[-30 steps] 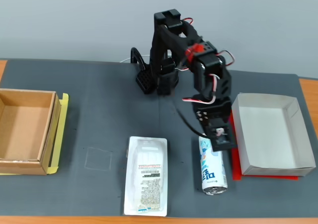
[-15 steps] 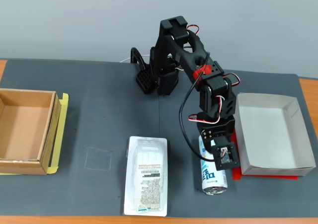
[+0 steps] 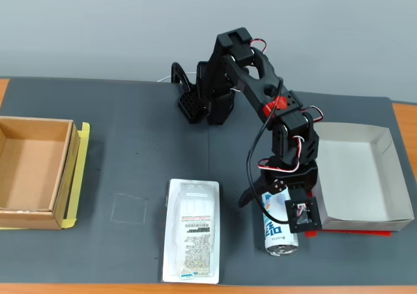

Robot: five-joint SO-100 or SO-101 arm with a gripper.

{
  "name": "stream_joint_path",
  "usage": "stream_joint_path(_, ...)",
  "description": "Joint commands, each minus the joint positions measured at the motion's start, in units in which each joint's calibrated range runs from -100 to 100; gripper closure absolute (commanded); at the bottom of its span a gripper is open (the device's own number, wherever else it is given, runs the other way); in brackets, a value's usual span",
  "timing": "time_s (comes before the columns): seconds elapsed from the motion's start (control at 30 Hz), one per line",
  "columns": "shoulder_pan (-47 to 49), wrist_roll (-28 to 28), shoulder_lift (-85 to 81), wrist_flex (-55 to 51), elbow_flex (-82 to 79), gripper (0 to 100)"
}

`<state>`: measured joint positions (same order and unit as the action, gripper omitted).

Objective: Pick the can and put it in the brown box

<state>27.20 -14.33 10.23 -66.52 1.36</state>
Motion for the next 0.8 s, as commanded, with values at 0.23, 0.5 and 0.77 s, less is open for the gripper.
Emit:
stream_joint_path(0.23, 0.6, -0.5, 3.6, 1.3, 4.7, 49)
stream_joint_path(0.5, 0.6, -0.5, 6.9, 4.9, 5.2, 49)
stream_joint_path(0.77, 2.9, -0.5, 10.7, 6.9, 5.2, 49)
